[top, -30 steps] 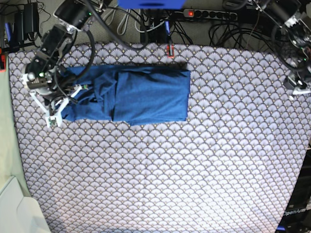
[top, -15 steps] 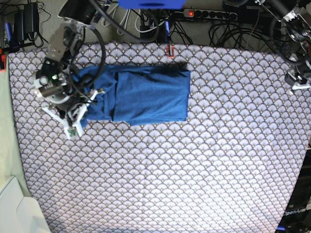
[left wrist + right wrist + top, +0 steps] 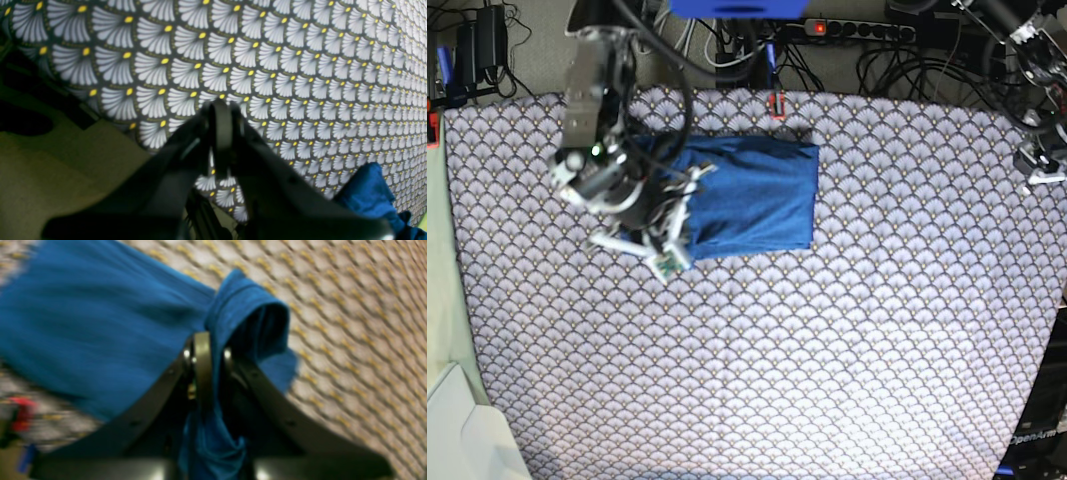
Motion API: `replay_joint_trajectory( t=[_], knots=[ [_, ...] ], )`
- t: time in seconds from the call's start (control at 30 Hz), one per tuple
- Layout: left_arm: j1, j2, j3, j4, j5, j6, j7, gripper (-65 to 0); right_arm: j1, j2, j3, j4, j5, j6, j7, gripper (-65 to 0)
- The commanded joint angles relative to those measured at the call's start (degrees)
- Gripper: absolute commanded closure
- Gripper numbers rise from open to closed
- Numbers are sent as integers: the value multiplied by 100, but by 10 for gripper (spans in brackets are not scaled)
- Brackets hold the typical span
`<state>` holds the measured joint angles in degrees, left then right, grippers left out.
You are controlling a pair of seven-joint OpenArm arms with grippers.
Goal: Fold the T-shirt properly
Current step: 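Lift the grasped end with the right gripper and fold it over the strip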
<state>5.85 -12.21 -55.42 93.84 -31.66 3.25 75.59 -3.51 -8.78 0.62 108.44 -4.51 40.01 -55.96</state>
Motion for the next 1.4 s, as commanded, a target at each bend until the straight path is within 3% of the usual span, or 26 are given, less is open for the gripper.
replay_joint_trajectory(
  t=[0.0, 0.17, 0.33, 0.53, 0.73, 0.97, 1.07, 1.37],
  knots=[
    [-44, -102, -27, 88, -74, 14, -38, -2, 21, -22, -32, 132, 139, -1, 124, 0],
    [-44, -102, -27, 88, -74, 14, -30, -2, -155, -22, -506, 114, 702, -1, 335, 0],
    [-44, -102, -27, 88, -74, 14, -12, -2, -172, -22, -911, -141, 711, -1, 572, 0],
    [0, -102, -27, 88, -74, 14, -12, -2, -84, -22, -946, -765, 728, -1, 1065, 0],
    [9, -102, -54, 88, -74, 14, -3, -2, 197, -22, -955, -1196, 746, -1, 1073, 0],
    [18, -102, -54, 88, -74, 14, -3, -2, 294, -22, -1570, -1240, 746, -1, 1082, 0],
    [18, -102, -54, 88, -74, 14, -3, -2, 294, -22, -1860, -1240, 746, -515, 1082, 0],
    [123, -102, -54, 88, -82, 14, -3, -2, 426, -22, -1913, -1258, 746, -515, 1082, 0]
  ],
)
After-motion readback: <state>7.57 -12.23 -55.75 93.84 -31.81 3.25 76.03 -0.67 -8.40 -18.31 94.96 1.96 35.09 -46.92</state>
